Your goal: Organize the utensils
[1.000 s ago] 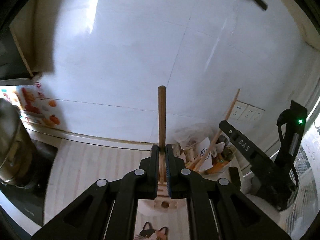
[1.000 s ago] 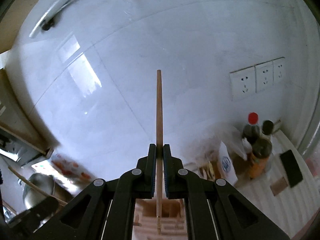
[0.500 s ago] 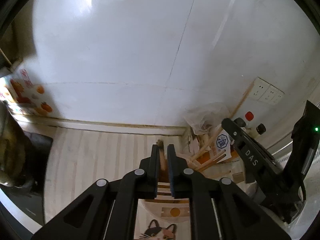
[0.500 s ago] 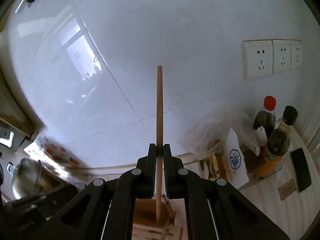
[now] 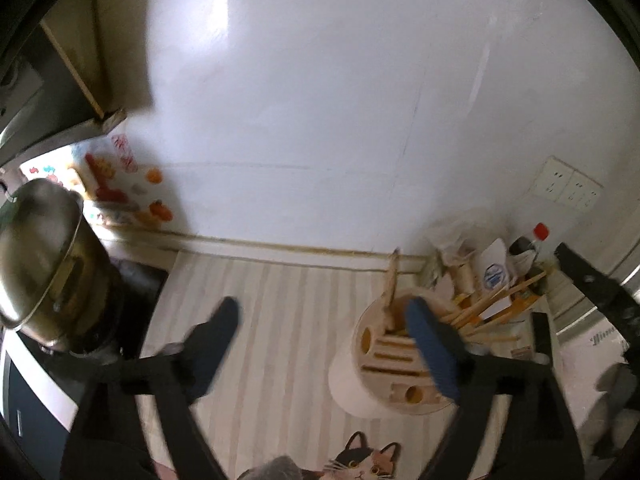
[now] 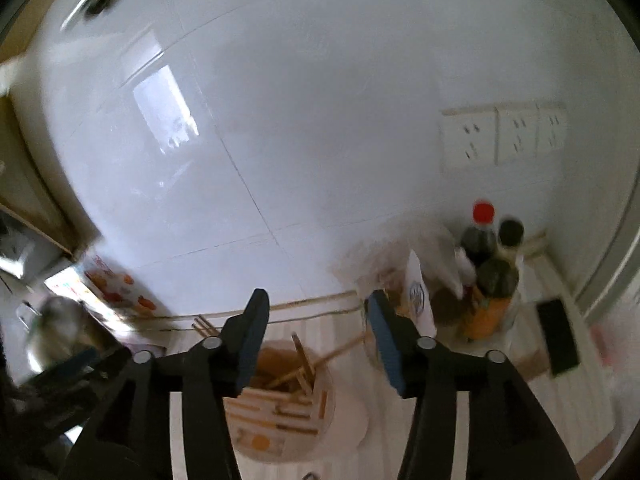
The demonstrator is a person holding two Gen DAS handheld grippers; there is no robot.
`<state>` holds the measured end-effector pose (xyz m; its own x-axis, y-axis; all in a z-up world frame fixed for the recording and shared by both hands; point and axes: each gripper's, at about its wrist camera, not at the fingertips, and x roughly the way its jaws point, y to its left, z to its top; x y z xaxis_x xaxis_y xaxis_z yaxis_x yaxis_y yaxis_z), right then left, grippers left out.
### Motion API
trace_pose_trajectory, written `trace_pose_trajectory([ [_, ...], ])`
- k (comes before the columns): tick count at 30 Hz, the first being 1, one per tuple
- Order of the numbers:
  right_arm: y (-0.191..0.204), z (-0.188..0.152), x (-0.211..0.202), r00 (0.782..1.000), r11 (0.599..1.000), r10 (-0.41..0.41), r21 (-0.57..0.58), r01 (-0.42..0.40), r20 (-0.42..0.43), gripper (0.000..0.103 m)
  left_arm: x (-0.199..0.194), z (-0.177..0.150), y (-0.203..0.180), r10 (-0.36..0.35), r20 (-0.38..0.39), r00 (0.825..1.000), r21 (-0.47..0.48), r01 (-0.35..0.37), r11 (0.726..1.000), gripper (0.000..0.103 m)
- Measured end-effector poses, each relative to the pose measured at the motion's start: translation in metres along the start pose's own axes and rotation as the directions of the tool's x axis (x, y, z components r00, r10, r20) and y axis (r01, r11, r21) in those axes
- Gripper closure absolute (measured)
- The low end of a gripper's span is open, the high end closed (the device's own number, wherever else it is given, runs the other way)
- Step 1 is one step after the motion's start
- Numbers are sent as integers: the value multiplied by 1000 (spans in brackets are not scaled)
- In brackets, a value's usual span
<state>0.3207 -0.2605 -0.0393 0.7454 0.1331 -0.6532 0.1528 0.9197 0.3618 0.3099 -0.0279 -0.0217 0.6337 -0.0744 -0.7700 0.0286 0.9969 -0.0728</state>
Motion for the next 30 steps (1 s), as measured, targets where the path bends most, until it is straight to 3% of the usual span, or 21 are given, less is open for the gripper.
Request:
trace_pose_trajectory([
  [1,-13,-3,-1,1000,999,11,51,-11,-16,47,3,-3,1,18,4,1000,-5,-18,1000,2],
  [4,-43,-11,13,996,985,52,168,-39,-69,47,11,-11,-3,111,26,993,10,-111,994,0],
  [7,-68,-20,39,984,953,131,288,-91,-121,47,19,-13,-5,139,34,990,0,-139,990,0],
  [12,-77,-24,83,964,918,224,364,-159,-143,48,25,-10,-11,153,13,988,-8,-153,988,0],
  [13,-77,-22,91,961,913,236,372,-169,-144,57,25,-9,-13,155,15,988,-4,-155,988,0],
  [14,-76,-21,96,959,911,244,373,-177,-141,85,25,-8,-15,157,16,987,-3,-157,988,0],
  [15,-75,-19,99,961,917,236,362,-170,-146,97,24,-8,-17,157,19,987,1,-157,988,0],
  [19,-50,-2,76,984,971,160,190,-143,-75,97,21,-7,-21,157,27,987,3,-157,988,0],
  [23,-15,12,57,991,992,123,18,-122,-60,97,20,-5,-22,155,27,987,-10,-155,988,0],
  [26,13,17,64,982,987,114,-99,-130,-149,97,20,-6,-23,155,22,988,-19,-155,988,0],
  [29,24,14,70,971,979,118,-138,-149,-209,94,17,-8,-23,157,21,987,-27,-157,987,0],
  [30,25,13,69,968,977,134,-133,-164,-211,89,15,-9,-23,157,25,987,-31,-156,987,0],
])
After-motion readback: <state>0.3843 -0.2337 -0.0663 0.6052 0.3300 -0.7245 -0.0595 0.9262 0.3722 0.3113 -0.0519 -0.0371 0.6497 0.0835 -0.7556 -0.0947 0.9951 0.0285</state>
